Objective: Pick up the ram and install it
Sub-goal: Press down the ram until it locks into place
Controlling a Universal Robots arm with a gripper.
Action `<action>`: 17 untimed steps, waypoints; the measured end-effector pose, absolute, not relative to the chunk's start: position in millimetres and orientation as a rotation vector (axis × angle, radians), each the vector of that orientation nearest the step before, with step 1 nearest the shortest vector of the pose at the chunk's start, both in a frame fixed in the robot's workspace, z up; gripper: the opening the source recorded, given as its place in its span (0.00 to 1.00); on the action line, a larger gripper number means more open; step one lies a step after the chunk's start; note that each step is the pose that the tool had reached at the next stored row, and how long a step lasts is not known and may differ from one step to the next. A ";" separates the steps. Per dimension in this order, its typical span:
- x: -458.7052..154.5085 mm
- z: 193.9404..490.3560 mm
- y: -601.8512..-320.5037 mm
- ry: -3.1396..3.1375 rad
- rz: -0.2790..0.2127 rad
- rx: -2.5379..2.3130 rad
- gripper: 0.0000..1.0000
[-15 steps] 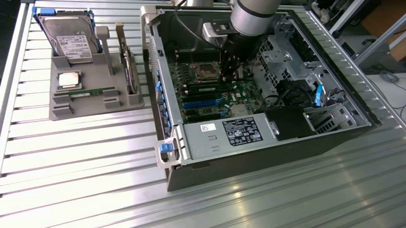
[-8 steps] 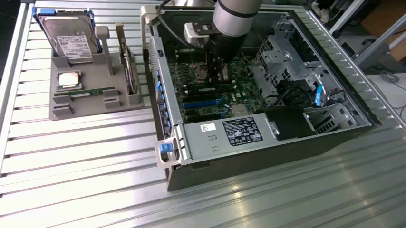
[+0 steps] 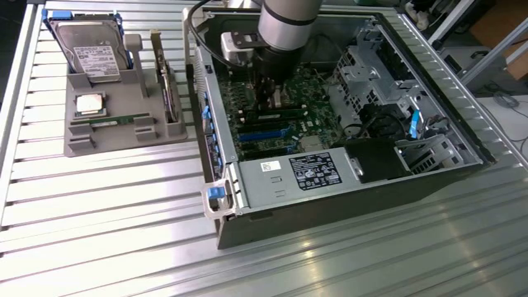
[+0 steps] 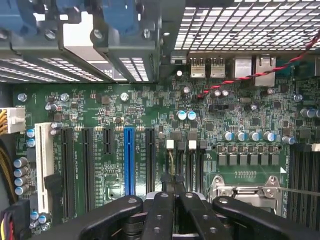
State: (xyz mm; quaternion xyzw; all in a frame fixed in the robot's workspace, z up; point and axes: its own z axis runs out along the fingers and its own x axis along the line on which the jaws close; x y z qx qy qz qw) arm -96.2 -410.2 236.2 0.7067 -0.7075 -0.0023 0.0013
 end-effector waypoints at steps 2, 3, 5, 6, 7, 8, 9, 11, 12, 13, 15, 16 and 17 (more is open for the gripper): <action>-97.1 234.3 -410.2 -2.221 -0.007 2.219 0.10; -97.1 233.4 -410.2 -2.221 -0.007 2.218 0.10; -97.1 231.5 -410.2 -2.221 -0.007 2.218 0.10; -97.2 230.5 -410.2 -2.221 -0.007 2.218 0.10; -97.2 230.1 -410.2 -2.221 -0.007 2.218 0.10; -97.1 230.0 -410.2 -2.221 -0.007 2.218 0.10; -96.6 230.8 -410.2 -2.221 -0.008 2.219 0.10; -92.8 234.5 -410.1 -2.222 -0.007 2.218 0.10; -91.1 235.2 -410.2 -2.223 -0.007 2.217 0.10; -88.3 235.9 -410.2 -2.223 -0.007 2.216 0.10; -83.6 236.3 -410.2 -2.224 -0.007 2.216 0.10; -79.3 236.5 -410.2 -2.224 -0.007 2.215 0.10; -72.0 236.7 -410.2 -2.225 -0.007 2.215 0.10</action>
